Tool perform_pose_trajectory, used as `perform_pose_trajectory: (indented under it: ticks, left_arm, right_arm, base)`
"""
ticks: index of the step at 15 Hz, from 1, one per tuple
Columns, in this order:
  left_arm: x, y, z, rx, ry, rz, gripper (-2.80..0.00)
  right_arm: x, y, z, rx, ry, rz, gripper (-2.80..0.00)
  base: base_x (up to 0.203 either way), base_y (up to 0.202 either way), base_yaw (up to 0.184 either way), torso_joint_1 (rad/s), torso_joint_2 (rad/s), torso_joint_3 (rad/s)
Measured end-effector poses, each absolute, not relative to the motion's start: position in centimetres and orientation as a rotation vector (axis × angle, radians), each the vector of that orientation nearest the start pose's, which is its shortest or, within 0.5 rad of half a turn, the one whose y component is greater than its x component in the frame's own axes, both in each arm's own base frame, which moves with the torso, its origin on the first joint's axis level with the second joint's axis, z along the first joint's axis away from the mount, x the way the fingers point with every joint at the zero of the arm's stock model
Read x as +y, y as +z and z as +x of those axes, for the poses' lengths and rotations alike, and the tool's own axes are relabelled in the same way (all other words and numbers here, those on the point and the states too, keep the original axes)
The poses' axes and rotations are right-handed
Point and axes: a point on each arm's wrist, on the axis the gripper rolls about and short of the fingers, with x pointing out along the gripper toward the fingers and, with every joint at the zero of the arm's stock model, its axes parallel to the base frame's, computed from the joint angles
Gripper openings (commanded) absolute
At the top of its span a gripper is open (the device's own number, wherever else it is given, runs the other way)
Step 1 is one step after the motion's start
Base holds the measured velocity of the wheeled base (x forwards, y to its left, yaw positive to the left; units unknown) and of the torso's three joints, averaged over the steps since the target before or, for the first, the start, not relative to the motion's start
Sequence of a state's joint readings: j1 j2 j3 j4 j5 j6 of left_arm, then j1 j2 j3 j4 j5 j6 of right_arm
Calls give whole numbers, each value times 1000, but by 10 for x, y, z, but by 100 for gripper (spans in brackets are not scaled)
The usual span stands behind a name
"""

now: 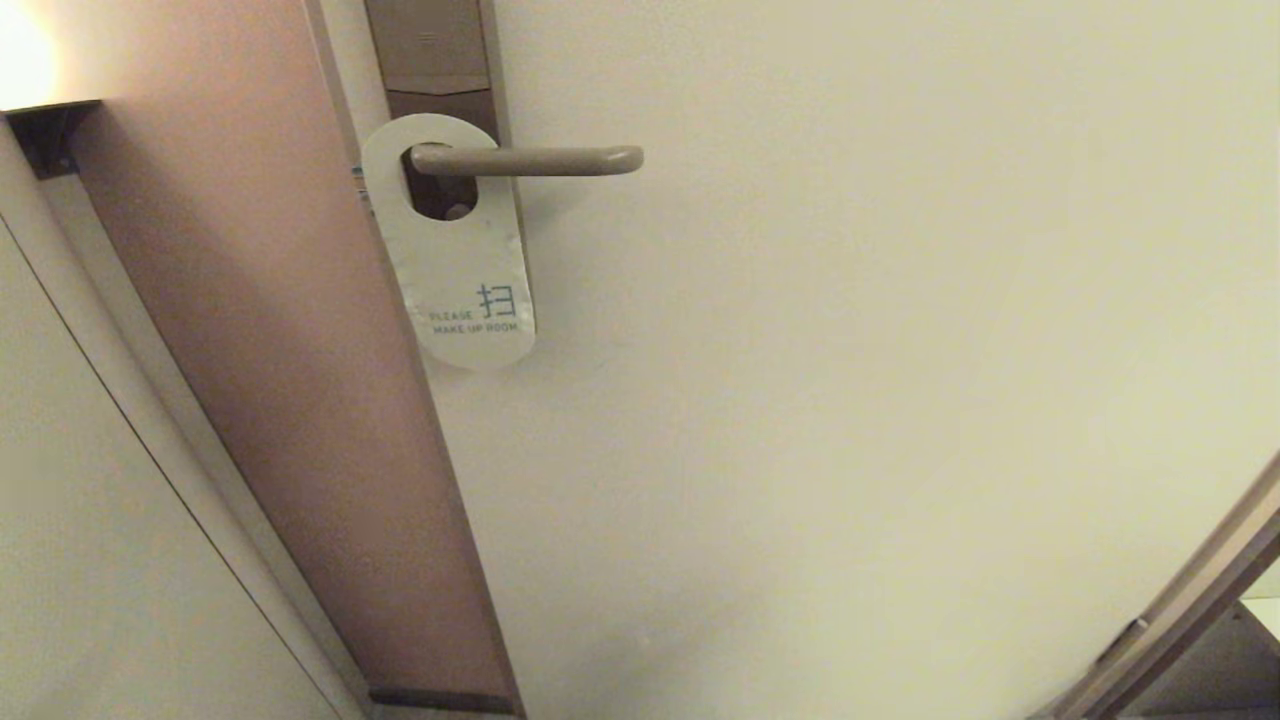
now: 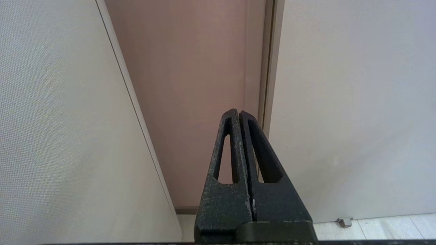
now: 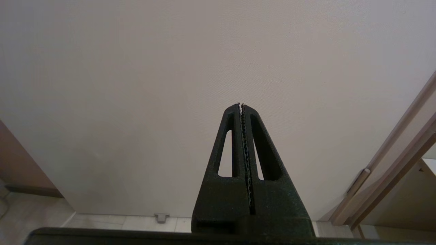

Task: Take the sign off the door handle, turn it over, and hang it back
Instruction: Take down the sign

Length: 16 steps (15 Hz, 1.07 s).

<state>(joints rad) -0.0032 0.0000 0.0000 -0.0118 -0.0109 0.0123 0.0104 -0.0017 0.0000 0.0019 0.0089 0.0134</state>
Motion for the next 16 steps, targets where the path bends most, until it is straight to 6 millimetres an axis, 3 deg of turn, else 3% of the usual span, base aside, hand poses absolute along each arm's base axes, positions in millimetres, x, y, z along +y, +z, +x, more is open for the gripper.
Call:
perform_pose_trajectory:
  ticks: [16]
  left_arm:
    - [0,77,-23,-12,-14,17,-280]
  right_arm:
    - [0,75,-23,0,19,13,-280]
  base:
    - [0,0,0,0,0,0]
